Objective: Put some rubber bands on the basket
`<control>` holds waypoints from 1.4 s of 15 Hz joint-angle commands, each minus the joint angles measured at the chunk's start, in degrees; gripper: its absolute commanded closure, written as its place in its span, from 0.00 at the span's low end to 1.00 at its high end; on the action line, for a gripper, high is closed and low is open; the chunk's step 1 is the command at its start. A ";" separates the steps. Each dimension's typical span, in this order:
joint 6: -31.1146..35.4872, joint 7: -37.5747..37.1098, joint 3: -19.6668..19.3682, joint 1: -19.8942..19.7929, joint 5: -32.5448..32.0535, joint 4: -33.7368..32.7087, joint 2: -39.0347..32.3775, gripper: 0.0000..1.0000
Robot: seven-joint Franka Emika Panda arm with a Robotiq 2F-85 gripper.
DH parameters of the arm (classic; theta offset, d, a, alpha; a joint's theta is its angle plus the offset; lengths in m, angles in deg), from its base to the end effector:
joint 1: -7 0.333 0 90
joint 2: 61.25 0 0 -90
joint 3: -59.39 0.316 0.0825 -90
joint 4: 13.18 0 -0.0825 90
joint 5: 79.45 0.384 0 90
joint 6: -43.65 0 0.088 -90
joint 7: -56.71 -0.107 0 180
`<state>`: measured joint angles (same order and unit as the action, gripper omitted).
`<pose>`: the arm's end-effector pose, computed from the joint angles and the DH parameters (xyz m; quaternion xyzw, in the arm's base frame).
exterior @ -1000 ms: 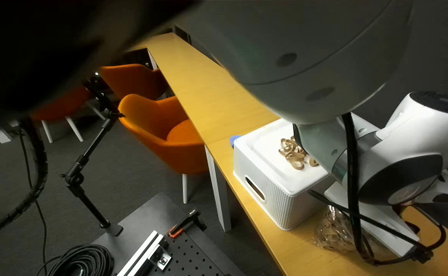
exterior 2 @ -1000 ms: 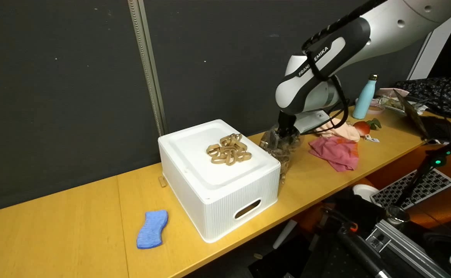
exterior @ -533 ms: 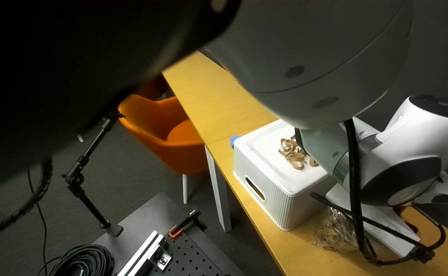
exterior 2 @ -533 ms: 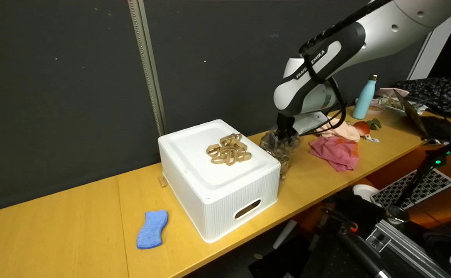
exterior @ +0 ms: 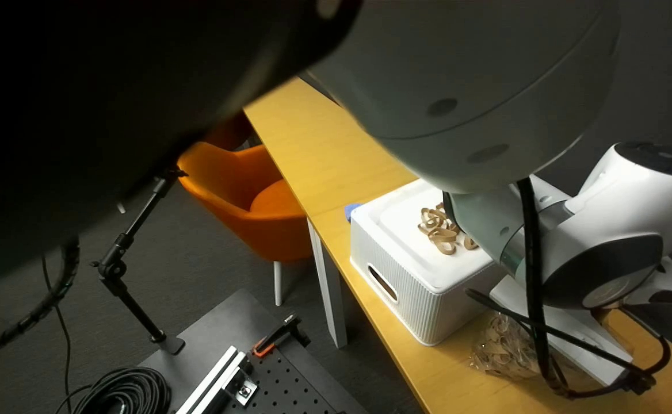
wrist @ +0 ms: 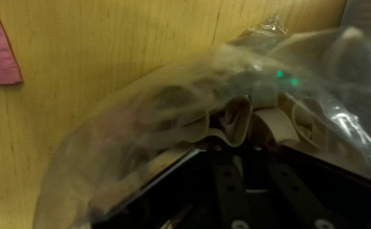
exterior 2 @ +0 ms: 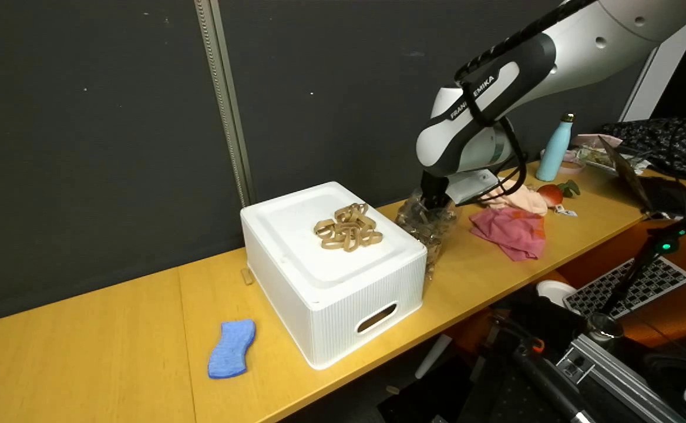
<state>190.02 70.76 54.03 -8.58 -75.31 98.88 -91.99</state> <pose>0.5842 -0.2223 0.2065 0.9961 -0.0821 0.0305 0.0124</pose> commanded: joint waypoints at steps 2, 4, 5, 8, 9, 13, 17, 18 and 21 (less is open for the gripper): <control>-0.32 1.76 1.58 -1.89 1.56 -0.65 -0.09 0.98; -1.20 1.78 1.73 -2.29 2.05 -0.15 0.98 0.98; -1.54 1.90 1.91 -2.58 2.55 0.17 1.78 0.98; -2.69 1.12 1.61 -2.44 3.11 1.24 5.06 0.98; -2.96 0.88 1.40 -2.27 3.23 1.45 6.04 0.98; -7.93 -0.39 0.47 -1.12 2.88 1.89 11.23 0.98; -15.64 -2.36 -0.73 0.17 1.63 1.61 16.33 0.98; -17.07 -2.81 -0.95 0.52 1.49 1.46 17.41 0.98; -22.13 -4.01 -1.30 1.64 0.83 0.25 20.43 0.98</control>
<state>172.68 68.63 53.78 -8.67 -73.47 99.22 -75.28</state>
